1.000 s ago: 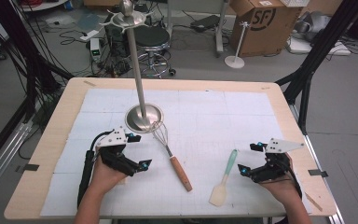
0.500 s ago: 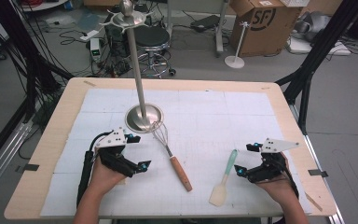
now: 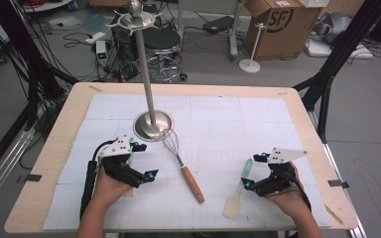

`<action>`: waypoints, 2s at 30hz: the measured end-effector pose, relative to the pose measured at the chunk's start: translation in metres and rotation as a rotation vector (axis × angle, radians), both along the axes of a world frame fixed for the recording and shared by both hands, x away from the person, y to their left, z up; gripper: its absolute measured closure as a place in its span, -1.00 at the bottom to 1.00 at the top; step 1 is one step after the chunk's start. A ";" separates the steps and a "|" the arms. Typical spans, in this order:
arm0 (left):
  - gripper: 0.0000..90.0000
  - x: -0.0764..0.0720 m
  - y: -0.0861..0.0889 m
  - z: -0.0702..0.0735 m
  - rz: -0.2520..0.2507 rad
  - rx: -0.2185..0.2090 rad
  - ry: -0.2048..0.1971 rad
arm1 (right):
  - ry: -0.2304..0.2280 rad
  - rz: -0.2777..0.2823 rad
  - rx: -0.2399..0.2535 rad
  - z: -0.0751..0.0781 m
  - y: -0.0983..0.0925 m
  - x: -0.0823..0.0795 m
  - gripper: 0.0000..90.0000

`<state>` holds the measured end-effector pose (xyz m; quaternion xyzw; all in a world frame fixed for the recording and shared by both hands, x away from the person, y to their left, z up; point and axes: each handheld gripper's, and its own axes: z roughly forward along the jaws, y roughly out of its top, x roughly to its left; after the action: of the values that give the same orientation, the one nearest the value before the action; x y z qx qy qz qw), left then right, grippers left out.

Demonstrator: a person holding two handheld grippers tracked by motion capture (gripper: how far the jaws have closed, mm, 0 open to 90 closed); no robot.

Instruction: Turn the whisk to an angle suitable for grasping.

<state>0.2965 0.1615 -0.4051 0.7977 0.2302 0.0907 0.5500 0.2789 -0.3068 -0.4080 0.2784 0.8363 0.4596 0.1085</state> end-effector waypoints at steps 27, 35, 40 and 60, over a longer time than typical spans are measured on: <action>-0.96 0.000 0.002 0.002 0.002 -0.015 -0.012 | 0.086 0.177 -0.135 -0.013 0.142 0.011 -0.68; -0.96 0.000 0.001 0.001 -0.002 -0.014 -0.012 | 0.100 0.175 -0.222 -0.025 0.166 0.012 -0.64; -0.96 0.000 0.001 0.001 0.000 -0.013 -0.008 | 0.038 0.176 -0.330 -0.029 0.174 0.007 -0.46; -0.96 0.000 -0.001 0.001 -0.004 -0.006 -0.005 | 0.121 0.140 -0.338 -0.021 0.132 0.017 0.48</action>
<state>0.2961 0.1609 -0.4046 0.7961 0.2276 0.0911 0.5533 0.2956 -0.1750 -0.4286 0.2248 0.9239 0.3013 0.0709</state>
